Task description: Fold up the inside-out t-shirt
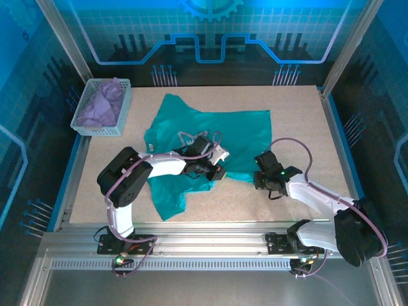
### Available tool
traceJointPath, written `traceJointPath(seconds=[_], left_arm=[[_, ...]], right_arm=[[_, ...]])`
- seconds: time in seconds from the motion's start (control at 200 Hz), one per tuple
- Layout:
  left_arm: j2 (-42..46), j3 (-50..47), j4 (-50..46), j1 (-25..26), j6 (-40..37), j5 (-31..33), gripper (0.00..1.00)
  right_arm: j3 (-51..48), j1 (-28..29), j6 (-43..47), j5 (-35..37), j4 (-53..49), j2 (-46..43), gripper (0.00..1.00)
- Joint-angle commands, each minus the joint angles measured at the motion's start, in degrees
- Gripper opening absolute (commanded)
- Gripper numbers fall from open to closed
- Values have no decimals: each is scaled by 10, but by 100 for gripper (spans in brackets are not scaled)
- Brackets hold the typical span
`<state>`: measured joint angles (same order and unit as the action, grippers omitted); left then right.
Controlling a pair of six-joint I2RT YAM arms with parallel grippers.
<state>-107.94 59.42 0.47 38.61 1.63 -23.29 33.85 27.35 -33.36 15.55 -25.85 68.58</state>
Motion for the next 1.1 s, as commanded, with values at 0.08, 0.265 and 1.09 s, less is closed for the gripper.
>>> traceJointPath(seconds=[0.08,0.265,1.09], left_arm=[[13,-4,3,-3,13,-17,0],[16,-4,14,-3,28,-35,0],[5,0,46,-2,62,-69,0]], right_arm=[[0,-26,23,-57,17,-23,5],[45,-72,142,-214,9,-79,0],[180,-229,227,-340,-130,43,0]])
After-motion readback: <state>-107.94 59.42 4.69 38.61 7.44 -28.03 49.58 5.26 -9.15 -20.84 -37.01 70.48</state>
